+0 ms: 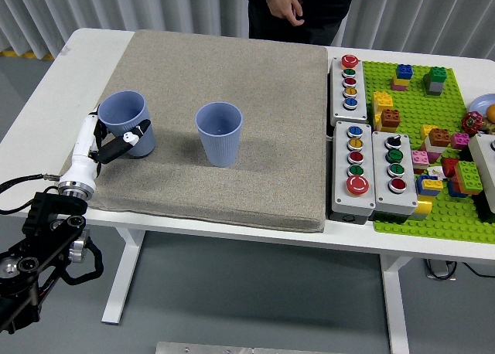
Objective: Pick cup pour cup place
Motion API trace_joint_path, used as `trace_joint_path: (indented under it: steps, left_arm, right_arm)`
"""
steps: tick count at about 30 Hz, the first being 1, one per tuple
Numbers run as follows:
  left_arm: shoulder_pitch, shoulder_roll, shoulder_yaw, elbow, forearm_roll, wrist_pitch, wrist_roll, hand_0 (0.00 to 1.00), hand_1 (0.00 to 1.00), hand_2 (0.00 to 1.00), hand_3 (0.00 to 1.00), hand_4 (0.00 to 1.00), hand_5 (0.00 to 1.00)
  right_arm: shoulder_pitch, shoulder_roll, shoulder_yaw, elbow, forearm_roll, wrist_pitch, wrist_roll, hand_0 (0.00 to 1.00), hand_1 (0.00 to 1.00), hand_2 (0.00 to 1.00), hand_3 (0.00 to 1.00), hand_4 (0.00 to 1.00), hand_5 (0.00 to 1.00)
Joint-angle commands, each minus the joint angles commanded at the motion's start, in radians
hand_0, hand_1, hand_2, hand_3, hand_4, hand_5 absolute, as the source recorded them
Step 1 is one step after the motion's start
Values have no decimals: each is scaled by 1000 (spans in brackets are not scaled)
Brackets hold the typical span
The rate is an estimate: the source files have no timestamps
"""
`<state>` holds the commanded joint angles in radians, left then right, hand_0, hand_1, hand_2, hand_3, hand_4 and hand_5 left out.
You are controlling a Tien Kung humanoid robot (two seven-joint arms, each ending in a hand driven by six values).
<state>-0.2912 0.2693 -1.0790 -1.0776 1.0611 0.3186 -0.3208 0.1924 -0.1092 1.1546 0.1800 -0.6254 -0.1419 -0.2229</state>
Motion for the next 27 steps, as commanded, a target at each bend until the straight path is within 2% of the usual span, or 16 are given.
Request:
trace_joint_path:
  steps: [15, 27]
  left_arm:
    - [16, -1, -18, -8, 36, -12, 17, 762, 777, 936, 998, 984, 487]
    - [63, 2, -55, -66, 83, -22, 34, 769, 773, 938, 998, 981, 485]
  right_arm:
    - [-8, 0, 2, 0, -10, 3, -3, 721, 687, 735, 697, 322, 305]
    - [-9, -1, 1, 0, -13, 4, -4, 721, 687, 734, 697, 322, 305]
